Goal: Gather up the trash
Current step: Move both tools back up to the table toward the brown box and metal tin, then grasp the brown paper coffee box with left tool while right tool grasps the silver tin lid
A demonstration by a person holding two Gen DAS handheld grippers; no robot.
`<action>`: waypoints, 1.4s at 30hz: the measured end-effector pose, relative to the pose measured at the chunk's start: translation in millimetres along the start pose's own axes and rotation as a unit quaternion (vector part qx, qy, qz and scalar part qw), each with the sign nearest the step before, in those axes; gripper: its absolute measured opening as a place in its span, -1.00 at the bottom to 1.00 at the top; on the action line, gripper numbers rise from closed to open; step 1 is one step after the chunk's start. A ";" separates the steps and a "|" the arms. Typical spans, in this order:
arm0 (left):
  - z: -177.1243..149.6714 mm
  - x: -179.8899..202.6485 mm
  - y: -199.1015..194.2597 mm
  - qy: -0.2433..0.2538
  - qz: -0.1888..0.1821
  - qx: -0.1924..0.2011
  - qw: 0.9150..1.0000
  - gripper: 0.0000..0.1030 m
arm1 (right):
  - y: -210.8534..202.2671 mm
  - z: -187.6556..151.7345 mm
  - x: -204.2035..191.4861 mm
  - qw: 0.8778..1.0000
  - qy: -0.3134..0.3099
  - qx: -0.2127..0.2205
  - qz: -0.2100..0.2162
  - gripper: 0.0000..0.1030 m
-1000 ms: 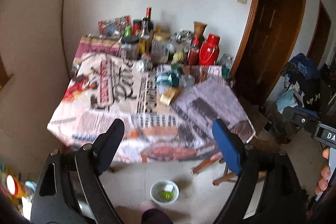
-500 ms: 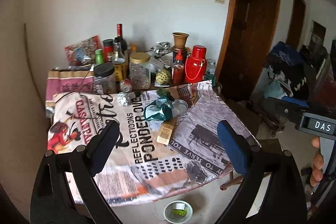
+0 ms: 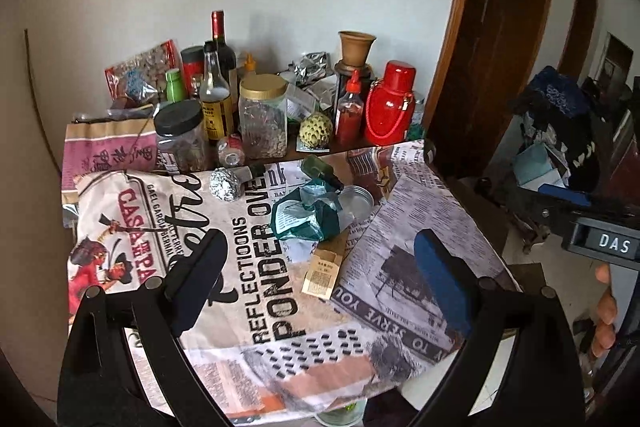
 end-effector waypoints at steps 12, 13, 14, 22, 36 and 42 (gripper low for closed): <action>39.2 10.6 88.4 -0.036 0.050 -0.065 0.996 0.84 | 108.3 60.0 41.6 0.992 -0.025 -0.120 0.041 0.43; 38.9 10.3 98.1 -0.041 0.049 -0.075 0.995 0.84 | 118.9 63.3 43.6 0.990 -0.027 -0.130 0.043 0.43; 38.4 9.8 108.3 -0.046 0.049 -0.086 0.994 0.84 | 131.8 67.2 45.8 0.989 -0.030 -0.142 0.043 0.43; 12.9 -1.6 185.1 -0.091 0.041 -0.171 0.980 0.84 | 209.4 90.9 44.0 0.976 -0.062 -0.201 0.055 0.05; -9.4 2.4 240.0 -0.064 0.020 -0.226 0.972 0.83 | 263.4 90.6 12.3 0.966 -0.130 -0.215 0.062 -0.55; -11.3 7.8 248.1 -0.055 0.013 -0.232 0.971 0.42 | 262.0 85.4 16.5 0.970 -0.123 -0.202 0.050 -0.92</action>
Point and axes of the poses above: each gripper's, at about its wrist camera, not at the fingertips, and y roughly the way its jaws point, x to its right, z to its top, the point moved 4 cm from there along y, roughly the way its jaws point, and after that the axes turned 14 degrees about -x, right-handed, at the moved point
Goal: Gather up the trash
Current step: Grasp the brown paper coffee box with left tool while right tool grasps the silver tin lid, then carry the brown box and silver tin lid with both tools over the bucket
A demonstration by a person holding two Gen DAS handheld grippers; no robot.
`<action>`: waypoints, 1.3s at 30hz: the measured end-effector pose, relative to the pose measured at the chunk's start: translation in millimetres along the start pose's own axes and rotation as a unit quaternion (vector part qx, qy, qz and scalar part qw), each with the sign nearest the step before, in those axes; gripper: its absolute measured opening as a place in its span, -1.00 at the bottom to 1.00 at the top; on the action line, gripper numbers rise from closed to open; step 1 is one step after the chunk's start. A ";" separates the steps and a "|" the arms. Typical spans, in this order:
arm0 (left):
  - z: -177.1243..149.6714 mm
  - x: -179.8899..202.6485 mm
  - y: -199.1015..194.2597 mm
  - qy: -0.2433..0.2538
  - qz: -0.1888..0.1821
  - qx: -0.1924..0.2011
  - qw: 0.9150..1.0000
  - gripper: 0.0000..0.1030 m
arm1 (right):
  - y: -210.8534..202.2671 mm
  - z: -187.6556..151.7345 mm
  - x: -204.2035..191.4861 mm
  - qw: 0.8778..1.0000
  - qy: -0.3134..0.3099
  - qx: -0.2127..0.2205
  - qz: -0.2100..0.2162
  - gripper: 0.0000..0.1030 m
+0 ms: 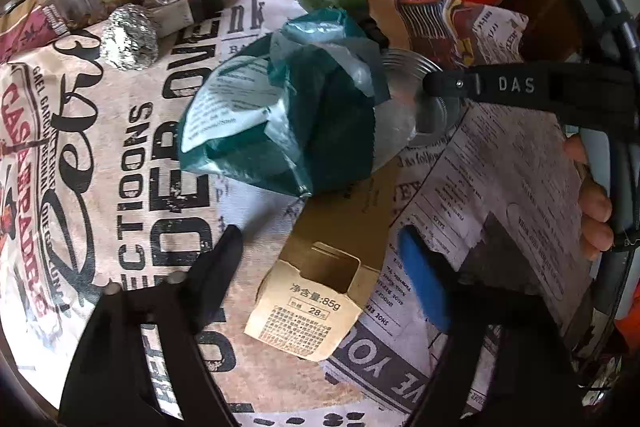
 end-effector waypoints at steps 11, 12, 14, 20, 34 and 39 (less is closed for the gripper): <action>-12.0 2.9 -26.4 0.029 -0.028 0.017 0.999 -0.24 | -42.5 -39.4 7.9 0.998 0.036 0.034 -0.033 -0.94; -14.8 1.2 -33.0 0.029 -0.031 0.022 0.999 -0.24 | -48.2 -39.9 6.9 0.998 0.040 0.038 -0.034 -0.94; -20.0 -1.7 -47.4 0.030 -0.038 0.034 0.998 -0.24 | -65.1 -50.6 4.6 0.996 0.049 0.055 -0.042 -0.94; -37.4 -14.9 -98.2 0.030 -0.055 0.082 0.995 -0.25 | -105.5 -69.5 -11.1 0.990 0.072 0.106 -0.055 -0.94; -105.7 -70.7 -217.1 0.041 -0.056 0.216 0.974 -0.25 | -184.9 -148.8 -97.9 0.961 0.123 0.238 -0.071 -0.94; -132.7 -83.4 -243.8 0.042 -0.064 0.239 0.968 -0.25 | -203.8 -179.7 -124.9 0.951 0.132 0.267 -0.083 -0.94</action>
Point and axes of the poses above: each gripper's, at about its wrist camera, not at the fingertips, and y roughly the way its jaws point, x to its right, z to its top, the point moved 4 cm from there along y, roughly the way its jaws point, and after that the axes turned 14 degrees about -x, right-handed, at the moved point
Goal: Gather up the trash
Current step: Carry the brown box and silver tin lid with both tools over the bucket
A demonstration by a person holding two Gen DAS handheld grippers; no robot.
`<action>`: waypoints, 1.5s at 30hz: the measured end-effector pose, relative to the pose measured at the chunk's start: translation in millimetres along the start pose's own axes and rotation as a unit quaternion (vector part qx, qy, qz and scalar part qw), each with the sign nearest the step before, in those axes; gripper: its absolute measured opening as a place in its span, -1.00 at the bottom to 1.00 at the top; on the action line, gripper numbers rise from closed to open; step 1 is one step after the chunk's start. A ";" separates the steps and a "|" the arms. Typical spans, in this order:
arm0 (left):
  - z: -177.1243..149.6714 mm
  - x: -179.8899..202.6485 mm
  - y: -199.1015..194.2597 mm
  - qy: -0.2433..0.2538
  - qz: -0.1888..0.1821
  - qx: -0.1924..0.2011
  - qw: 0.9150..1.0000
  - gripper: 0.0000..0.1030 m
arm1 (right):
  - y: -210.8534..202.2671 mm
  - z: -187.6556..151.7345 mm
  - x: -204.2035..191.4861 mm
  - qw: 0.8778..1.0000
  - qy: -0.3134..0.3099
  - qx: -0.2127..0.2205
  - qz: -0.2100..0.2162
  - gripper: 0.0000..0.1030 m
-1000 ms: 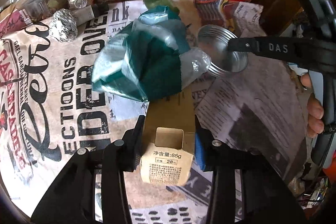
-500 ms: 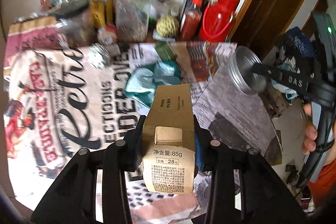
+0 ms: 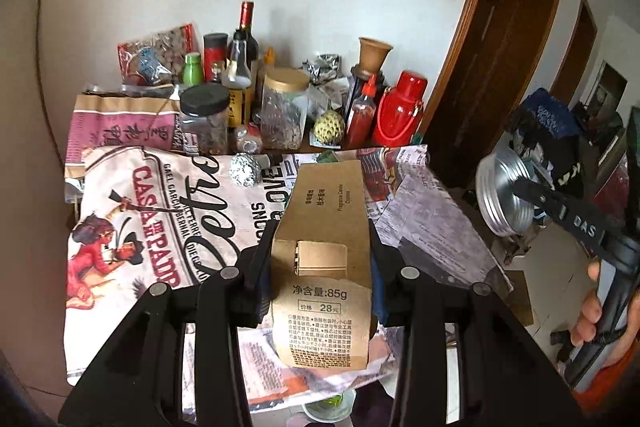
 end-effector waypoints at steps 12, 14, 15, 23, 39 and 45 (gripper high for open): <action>-38.4 8.0 -46.7 -0.004 0.006 0.022 1.000 -0.25 | -56.1 -41.0 -4.6 1.000 -0.002 0.015 -0.005 -0.94; -46.1 13.7 -55.3 -0.003 0.010 0.028 1.000 -0.25 | -59.3 -46.9 -5.5 1.000 -0.010 0.012 -0.002 -0.94; -49.7 16.4 -57.9 -0.004 0.010 0.029 1.000 -0.25 | -61.3 -51.0 -6.0 1.000 -0.013 0.012 0.000 -0.94; -94.0 56.1 -75.9 -0.027 0.019 0.030 0.999 -0.26 | -78.8 -92.2 10.2 0.999 -0.045 0.002 0.028 -0.94; -218.0 145.2 -74.6 -0.035 0.017 -0.023 0.999 -0.26 | -84.5 -187.3 62.0 0.995 -0.077 -0.056 0.036 -0.94; -244.5 142.6 -45.4 -0.042 0.020 -0.063 0.997 -0.25 | -54.1 -211.3 68.9 0.992 -0.066 -0.095 0.042 -0.94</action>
Point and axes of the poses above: each gripper's, at about its wrist camera, not at the fingertips, and y roughly the way its jaws point, x to its right, z to its top, the point moved 4 cm from there along y, roughly the way its jaws point, and after that the axes turned 14 degrees about -x, right-handed, at the moved point
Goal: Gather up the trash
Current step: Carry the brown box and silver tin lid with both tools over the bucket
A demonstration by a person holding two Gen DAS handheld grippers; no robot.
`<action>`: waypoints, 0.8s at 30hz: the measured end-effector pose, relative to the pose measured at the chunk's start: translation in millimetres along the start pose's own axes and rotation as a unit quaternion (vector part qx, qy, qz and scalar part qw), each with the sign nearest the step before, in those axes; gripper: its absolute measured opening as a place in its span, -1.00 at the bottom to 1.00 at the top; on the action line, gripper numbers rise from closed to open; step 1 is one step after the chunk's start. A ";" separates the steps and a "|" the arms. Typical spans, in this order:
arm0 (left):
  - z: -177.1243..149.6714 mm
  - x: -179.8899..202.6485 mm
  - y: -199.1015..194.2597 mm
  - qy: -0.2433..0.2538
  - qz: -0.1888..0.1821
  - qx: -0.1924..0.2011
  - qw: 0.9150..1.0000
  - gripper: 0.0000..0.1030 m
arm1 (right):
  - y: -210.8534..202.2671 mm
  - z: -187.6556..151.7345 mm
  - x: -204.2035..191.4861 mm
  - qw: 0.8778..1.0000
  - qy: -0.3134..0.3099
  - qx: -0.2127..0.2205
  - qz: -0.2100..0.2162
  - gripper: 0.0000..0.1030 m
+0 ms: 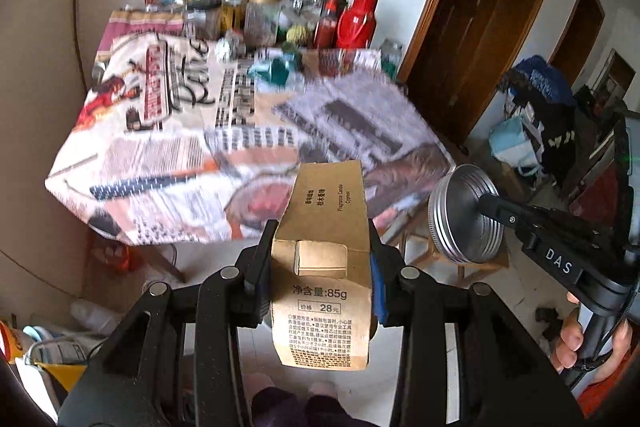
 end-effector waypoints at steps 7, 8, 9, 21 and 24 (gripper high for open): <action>-22.0 -20.7 74.7 0.007 -0.014 -0.069 0.998 -0.25 | 72.6 -20.9 9.3 0.998 0.041 -0.056 0.001 -0.94; -24.8 -23.7 86.2 0.007 -0.015 -0.077 0.997 -0.25 | 80.7 -24.6 11.4 0.997 0.044 -0.060 -0.002 -0.94; -29.5 -28.0 102.7 0.006 -0.020 -0.087 0.996 -0.25 | 95.0 -28.2 13.1 0.996 0.050 -0.068 -0.006 -0.94; -79.3 -78.3 266.7 -0.026 -0.031 -0.169 0.985 -0.25 | 248.3 -72.1 34.5 0.987 0.061 -0.145 -0.027 -0.93; -93.7 -91.7 308.3 -0.037 -0.023 -0.186 0.982 -0.25 | 290.0 -83.1 38.8 0.984 0.052 -0.165 -0.028 -0.93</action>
Point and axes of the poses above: each gripper's, at about its wrist camera, not at the fingertips, and y roughly the way its jaws point, x to its right, z to its top, the point moved 4 cm from there along y, roughly the way its jaws point, and after that the axes turned 14 degrees about -x, right-handed, at the moved point
